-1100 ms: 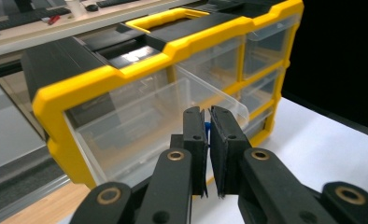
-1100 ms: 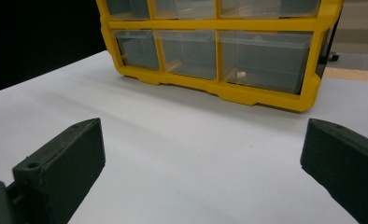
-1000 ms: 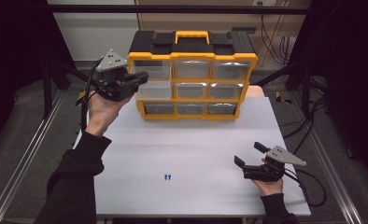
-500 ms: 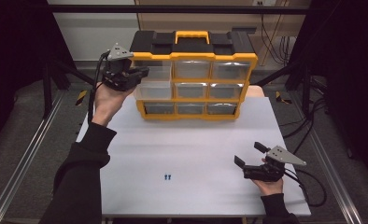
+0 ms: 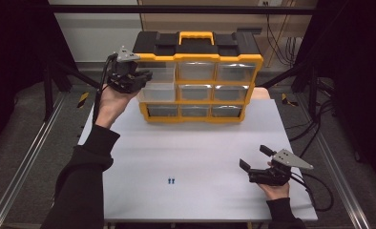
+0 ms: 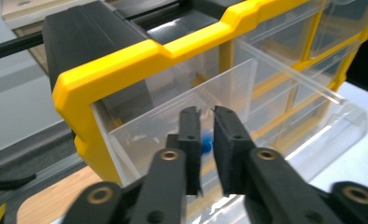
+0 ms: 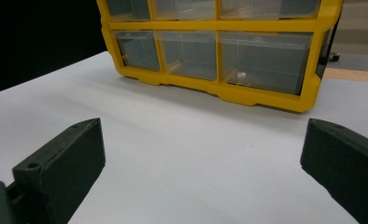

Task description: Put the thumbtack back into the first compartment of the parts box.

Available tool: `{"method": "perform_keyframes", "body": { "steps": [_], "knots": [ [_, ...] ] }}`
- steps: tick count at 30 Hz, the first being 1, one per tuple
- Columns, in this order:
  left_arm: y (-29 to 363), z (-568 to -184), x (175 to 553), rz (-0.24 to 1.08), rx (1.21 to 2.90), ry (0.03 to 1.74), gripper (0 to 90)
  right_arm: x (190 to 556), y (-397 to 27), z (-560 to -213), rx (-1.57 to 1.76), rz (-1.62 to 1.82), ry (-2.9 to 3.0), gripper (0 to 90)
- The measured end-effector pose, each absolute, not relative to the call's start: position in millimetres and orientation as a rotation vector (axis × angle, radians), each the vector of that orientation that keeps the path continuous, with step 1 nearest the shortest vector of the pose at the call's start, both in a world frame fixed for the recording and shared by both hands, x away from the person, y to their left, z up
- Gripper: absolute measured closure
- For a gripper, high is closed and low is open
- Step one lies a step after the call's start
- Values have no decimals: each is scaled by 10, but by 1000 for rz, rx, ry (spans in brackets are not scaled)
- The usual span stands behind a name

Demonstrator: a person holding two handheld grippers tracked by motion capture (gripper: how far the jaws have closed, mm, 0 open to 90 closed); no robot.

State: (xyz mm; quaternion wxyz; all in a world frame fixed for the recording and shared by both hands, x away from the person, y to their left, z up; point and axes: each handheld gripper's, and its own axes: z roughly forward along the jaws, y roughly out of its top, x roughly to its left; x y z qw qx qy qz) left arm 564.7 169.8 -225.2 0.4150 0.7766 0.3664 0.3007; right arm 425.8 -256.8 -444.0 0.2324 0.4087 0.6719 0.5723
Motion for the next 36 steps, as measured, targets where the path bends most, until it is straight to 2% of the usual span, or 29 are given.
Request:
{"method": "perform_keyframes", "body": {
  "steps": [3, 5, 6, 7, 8, 10, 12, 13, 16, 18, 19, 20, 28, 36],
  "knots": [
    [1699, -2238, 5628, 747, 1938, 916, 728, 4257, -2567, -4440, 1125, 1574, 1846, 8],
    [1712, -2209, 5596, 743, 1903, 916, 645, 4262, -2574, -4447, 1113, 1568, 1846, 8],
    [1722, -2192, 5574, 739, 1888, 907, 645, 4262, -2574, -4447, 1113, 1568, 1846, 8],
    [1736, -2171, 5547, 738, 1888, 896, 567, 4265, -2587, -4450, 1100, 1547, 1855, 8],
    [1737, -2159, 5517, 736, 1871, 891, 567, 4265, -2587, -4450, 1100, 1547, 1855, 8],
    [1752, -2140, 5446, 726, 1869, 861, 504, 4268, -2590, -4448, 1093, 1545, 1853, 8],
    [1767, -2142, 5351, 747, 1875, 823, 421, 4266, -2582, -4443, 1105, 1560, 1843, 8],
    [1782, -2155, 5276, 742, 1861, 810, 347, 4267, -2594, -4445, 1092, 1548, 1850, 8],
    [1813, -2178, 5193, 720, 1843, 790, 290, 4264, -2578, -4440, 1107, 1568, 1841, 8],
    [1842, -2214, 5115, 712, 1832, 773, 214, 4264, -2579, -4442, 1102, 1566, 1842, 8],
    [1856, -2236, 5081, 712, 1833, 770, 214, 4264, -2579, -4442, 1102, 1566, 1842, 8],
    [1868, -2262, 5046, 715, 1837, 764, 165, 4265, -2580, -4441, 1103, 1567, 1841, 8],
    [1967, -2511, 4815, 734, 1832, 768, 54, 4263, -2583, -4442, 1102, 1557, 1847, 8],
    [2034, -2819, 4669, 725, 1827, 790, 38, 4266, -2583, -4444, 1097, 1556, 1844, 8]
  ]
}}
